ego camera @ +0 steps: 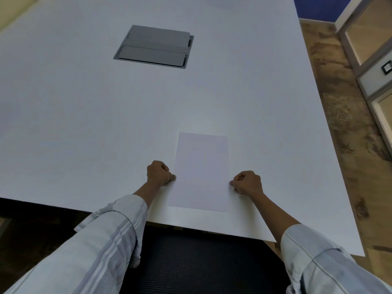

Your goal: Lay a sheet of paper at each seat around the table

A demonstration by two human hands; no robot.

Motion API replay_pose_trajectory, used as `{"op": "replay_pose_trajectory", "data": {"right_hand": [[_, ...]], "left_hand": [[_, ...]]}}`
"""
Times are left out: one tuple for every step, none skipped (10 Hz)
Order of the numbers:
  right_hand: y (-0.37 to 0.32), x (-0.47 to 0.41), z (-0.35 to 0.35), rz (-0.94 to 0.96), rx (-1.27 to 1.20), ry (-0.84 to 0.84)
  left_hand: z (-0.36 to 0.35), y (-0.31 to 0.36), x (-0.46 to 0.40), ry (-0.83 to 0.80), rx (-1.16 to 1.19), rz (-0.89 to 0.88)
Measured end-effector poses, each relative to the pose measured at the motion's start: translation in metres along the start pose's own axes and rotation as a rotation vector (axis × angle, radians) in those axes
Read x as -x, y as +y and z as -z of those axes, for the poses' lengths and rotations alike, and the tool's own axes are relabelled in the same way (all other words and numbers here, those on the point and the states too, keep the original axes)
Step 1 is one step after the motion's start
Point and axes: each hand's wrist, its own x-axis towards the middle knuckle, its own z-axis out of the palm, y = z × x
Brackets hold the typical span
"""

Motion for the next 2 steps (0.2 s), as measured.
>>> {"op": "replay_pose_trajectory", "data": {"right_hand": [[0.007, -0.002, 0.016, 0.012, 0.018, -0.051], [0.016, 0.0, 0.04, 0.018, 0.077, -0.093]], "left_hand": [[0.001, 0.001, -0.001, 0.004, -0.014, -0.017], [0.003, 0.007, 0.002, 0.008, -0.062, -0.037]]}}
